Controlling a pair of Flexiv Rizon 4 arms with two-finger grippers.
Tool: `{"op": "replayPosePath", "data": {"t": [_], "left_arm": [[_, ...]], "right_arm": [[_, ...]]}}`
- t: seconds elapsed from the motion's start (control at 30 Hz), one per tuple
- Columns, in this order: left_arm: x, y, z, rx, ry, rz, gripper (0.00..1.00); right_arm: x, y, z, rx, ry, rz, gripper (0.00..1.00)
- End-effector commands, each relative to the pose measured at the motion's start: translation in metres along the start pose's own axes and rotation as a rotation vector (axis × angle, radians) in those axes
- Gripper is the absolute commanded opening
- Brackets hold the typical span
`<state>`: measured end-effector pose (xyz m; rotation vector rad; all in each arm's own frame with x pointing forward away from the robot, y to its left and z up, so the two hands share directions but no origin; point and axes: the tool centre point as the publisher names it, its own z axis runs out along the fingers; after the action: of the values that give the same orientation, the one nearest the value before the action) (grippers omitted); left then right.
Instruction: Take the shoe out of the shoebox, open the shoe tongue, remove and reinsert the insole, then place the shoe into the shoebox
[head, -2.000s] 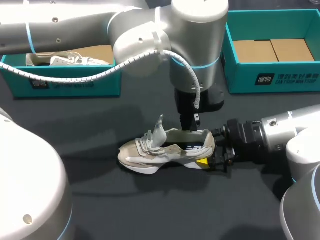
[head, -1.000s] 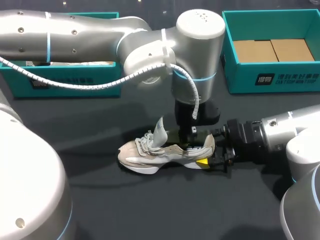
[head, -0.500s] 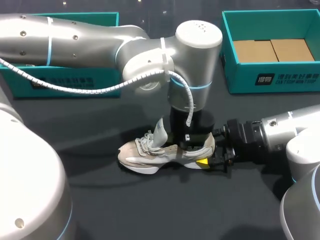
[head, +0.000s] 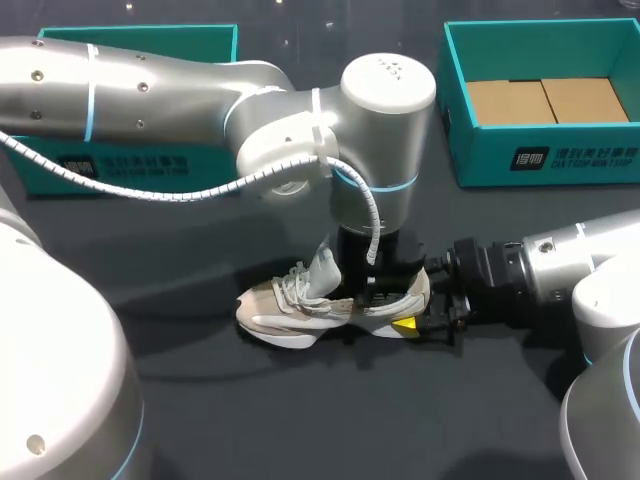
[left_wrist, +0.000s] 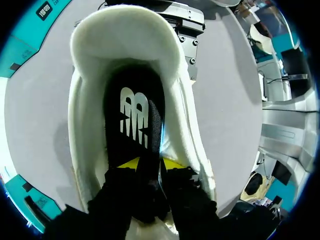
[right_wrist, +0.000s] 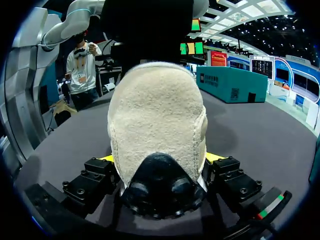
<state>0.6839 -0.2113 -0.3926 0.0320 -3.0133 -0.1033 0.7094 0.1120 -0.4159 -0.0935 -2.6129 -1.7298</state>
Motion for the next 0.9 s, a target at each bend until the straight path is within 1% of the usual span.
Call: {"op": "replayPosePath", "data": {"t": [0.03,0.13,0.33,0.4,0.63,0.73,0.8,0.87,0.9], "left_arm": [[0.005,-0.006,0.005,0.004,-0.032,0.000,0.32],[0.005,-0.009,0.009,0.018,-0.075,-0.012,0.35],[0.000,-0.015,0.021,0.053,-0.191,-0.039,0.36],[-0.004,-0.018,0.025,0.055,-0.218,-0.044,0.36],[-0.024,-0.023,0.031,0.041,-0.258,-0.098,0.35],[-0.034,-0.023,0.031,0.029,-0.273,-0.129,0.31],[-0.040,-0.023,0.030,0.027,-0.270,-0.137,0.24],[-0.044,-0.022,0.028,0.028,-0.271,-0.150,0.20],[-0.045,-0.021,0.028,0.028,-0.270,-0.152,0.17]], "right_arm": [[0.000,0.000,0.002,0.003,-0.001,0.001,0.00],[0.000,0.000,0.002,0.003,-0.001,0.001,0.00],[0.000,0.000,0.002,0.003,-0.001,0.001,0.00],[0.000,0.000,0.002,0.003,-0.001,0.001,0.00],[0.000,0.000,0.002,0.003,-0.001,0.001,0.00],[0.000,0.000,0.002,0.003,-0.001,0.001,0.00],[0.000,0.000,0.002,0.003,-0.001,0.001,0.00],[0.000,0.000,0.002,0.003,-0.001,0.001,0.00],[0.000,0.000,0.002,0.003,-0.001,0.001,0.00]]}}
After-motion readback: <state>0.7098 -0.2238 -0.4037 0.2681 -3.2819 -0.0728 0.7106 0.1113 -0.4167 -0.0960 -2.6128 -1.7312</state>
